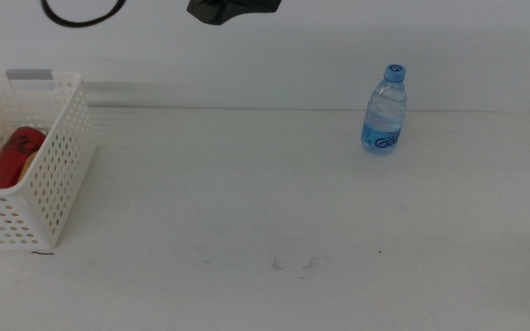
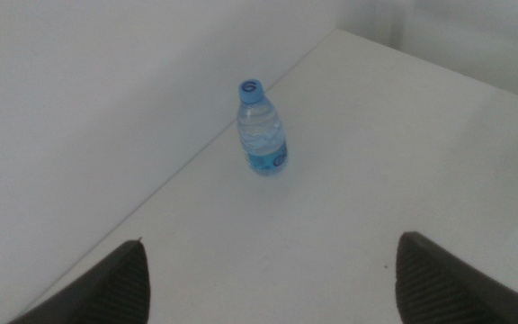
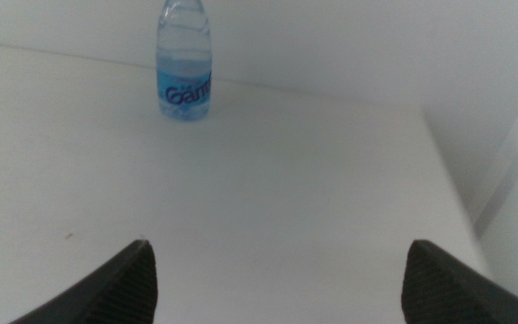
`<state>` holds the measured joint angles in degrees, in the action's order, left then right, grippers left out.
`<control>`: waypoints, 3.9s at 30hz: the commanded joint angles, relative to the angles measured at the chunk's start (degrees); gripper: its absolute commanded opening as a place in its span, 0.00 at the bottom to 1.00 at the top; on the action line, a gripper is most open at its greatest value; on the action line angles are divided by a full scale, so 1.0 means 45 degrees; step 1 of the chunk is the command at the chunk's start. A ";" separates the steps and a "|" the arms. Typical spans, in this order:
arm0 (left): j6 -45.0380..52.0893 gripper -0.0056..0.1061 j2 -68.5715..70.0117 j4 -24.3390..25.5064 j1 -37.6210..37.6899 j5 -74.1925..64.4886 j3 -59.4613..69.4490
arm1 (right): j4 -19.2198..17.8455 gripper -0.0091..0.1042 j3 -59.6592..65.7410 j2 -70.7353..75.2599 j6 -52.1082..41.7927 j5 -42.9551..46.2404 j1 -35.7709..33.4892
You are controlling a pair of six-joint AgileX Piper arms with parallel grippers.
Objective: Use arms to grab the bottles and put them into the dustbin to the left of the table.
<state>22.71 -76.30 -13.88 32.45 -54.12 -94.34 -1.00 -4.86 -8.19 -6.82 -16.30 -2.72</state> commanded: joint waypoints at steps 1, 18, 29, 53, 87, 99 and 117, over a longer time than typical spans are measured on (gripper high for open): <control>-0.0054 0.89 0.0049 0.0087 0.0028 0.0292 0.0011 | -0.0482 0.76 -0.0648 -0.1398 -0.0907 0.1258 0.0098; -0.0054 0.89 0.0049 0.0087 0.0028 0.0292 0.0011 | -0.2272 0.76 -0.1383 -1.6297 -0.0701 1.7635 0.0098; -0.0054 0.89 0.0049 0.0087 0.0028 0.0292 0.0011 | -0.2431 0.76 -0.5578 -2.3063 0.0918 1.9169 0.0098; -0.0054 0.89 0.0049 0.0087 0.0028 0.0292 0.0011 | -0.2744 0.64 -1.5947 -2.8473 0.3180 1.4048 -0.1428; -0.0054 0.89 0.0049 0.0087 0.0028 0.0292 0.0011 | -0.2553 0.85 -1.5859 -2.6109 0.5447 0.4286 -0.6387; -0.0054 0.89 0.0049 0.0087 0.0028 0.0292 0.0011 | -0.1982 0.78 -1.1181 -1.5086 0.4831 -0.0841 -0.6493; -0.0028 0.89 0.0049 0.1114 0.0000 0.1601 0.0032 | -0.1982 0.78 -1.1109 -1.2857 0.4215 -0.1403 -0.6493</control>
<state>22.71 -76.30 -11.02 32.45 -49.56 -94.24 -9.76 -55.04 -66.44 12.82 -22.84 -31.85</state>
